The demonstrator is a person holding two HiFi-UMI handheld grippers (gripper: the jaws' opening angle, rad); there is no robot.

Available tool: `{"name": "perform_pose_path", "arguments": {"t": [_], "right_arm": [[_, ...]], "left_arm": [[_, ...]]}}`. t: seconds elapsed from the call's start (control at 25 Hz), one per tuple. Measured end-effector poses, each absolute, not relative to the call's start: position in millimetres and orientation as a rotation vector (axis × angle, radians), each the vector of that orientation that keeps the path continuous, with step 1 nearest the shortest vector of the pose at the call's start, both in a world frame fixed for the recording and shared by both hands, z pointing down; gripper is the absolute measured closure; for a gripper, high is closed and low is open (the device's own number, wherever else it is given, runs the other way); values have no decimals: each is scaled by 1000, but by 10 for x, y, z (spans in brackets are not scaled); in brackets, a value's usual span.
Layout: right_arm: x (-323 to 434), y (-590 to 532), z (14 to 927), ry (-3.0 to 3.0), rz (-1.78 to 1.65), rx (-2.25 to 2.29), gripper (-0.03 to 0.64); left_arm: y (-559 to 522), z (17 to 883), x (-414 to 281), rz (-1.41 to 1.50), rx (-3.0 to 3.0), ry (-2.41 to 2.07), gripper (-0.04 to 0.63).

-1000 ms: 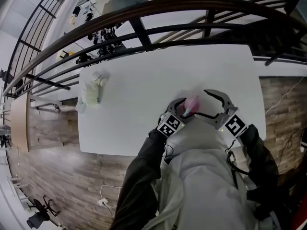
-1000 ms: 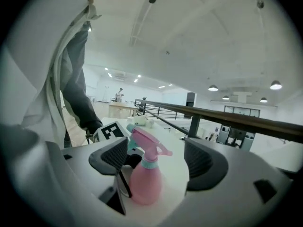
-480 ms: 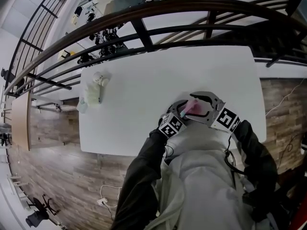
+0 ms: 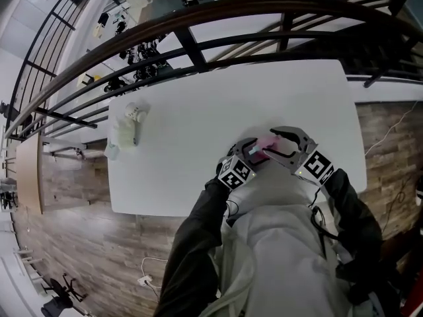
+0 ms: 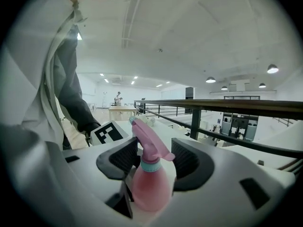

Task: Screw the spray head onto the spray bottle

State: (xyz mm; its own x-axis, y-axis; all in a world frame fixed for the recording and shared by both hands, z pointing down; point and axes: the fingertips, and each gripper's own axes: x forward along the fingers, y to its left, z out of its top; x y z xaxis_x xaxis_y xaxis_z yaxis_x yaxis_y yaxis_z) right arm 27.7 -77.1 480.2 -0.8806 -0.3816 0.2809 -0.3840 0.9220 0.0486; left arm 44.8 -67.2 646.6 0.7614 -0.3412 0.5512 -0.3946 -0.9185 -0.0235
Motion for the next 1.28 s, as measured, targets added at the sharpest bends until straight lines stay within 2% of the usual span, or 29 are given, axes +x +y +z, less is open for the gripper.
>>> {"name": "perform_pose_path", "arguments": {"t": [0.28,0.4,0.6,0.72,0.92,1.04,1.12,1.16,1.24,1.28], "right_arm": [[350,-835,4839,-2789,27,649,403],[338,-787,4819,-2775,-91,623,402],[665,-515,4939,-2763,-37,694,374],[924,-553,5067,-2745,71,803,374],[1227,-512,5393,-2655,214,928,374],[1330,-447,5486,-2610,219,995,374],[1341,-407,5528,-2589,215,1021,374],[1345,-403,5537,-2584,219,1040,376],[1372,-429,5542,-2581,231,1093,376],[1390,-452,5538,-2579,230,1124,381]], "left_arm": [[-709,6470,498,874,2857,-605,239],[-693,6464,495,858,2867,-583,238],[-366,6420,519,780,2886,-479,236],[-350,6261,355,683,2852,-516,236],[-151,6346,-31,748,2780,-647,236],[-18,6178,-261,569,2688,-787,244],[2,5976,-441,397,2623,-943,320],[-14,5897,-534,331,2589,-1033,328],[-71,5785,-677,230,2522,-1206,458],[-103,5750,-720,193,2489,-1276,492]]}}
